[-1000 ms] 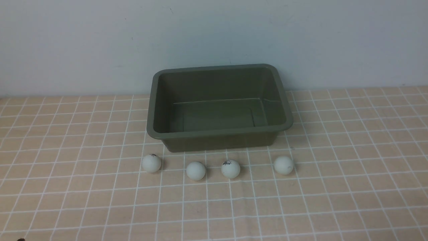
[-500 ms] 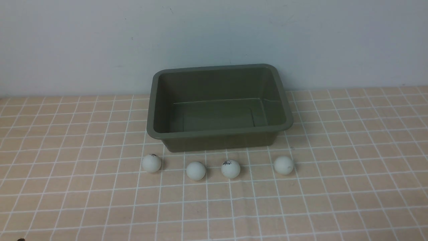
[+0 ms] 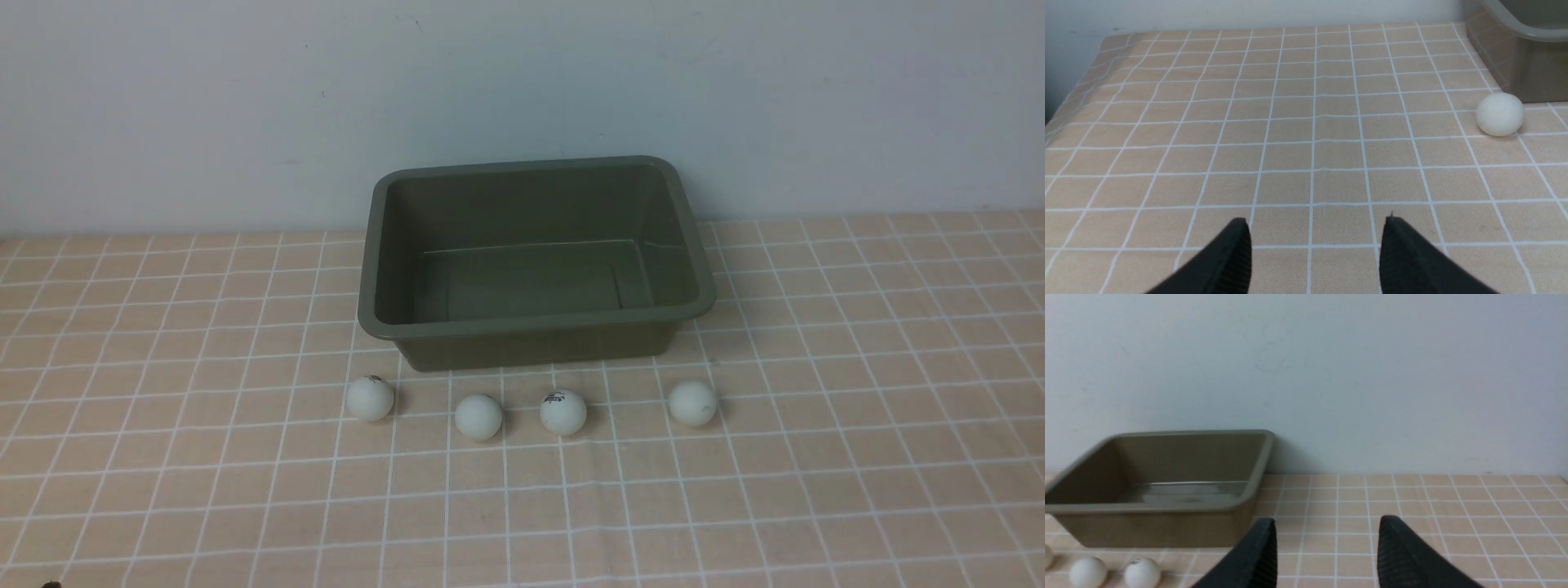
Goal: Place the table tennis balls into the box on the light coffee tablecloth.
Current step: 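Reach for and grasp a ping pong ball on the table beside the basket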
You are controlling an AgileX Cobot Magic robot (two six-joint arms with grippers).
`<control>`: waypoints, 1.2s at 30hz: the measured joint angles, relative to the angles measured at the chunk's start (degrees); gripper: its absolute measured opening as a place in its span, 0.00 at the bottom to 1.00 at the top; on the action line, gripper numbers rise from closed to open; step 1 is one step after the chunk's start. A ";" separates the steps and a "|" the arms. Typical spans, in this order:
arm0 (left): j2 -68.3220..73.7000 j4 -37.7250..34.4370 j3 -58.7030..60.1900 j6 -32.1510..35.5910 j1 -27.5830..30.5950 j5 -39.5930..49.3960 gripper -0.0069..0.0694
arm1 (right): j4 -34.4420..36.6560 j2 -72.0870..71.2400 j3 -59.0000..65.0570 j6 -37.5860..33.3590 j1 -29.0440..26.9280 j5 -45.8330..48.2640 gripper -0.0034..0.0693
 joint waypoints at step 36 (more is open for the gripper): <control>0.00 -22.01 0.13 -8.34 0.00 -20.46 0.55 | 6.89 0.00 -2.50 0.05 0.00 8.35 0.48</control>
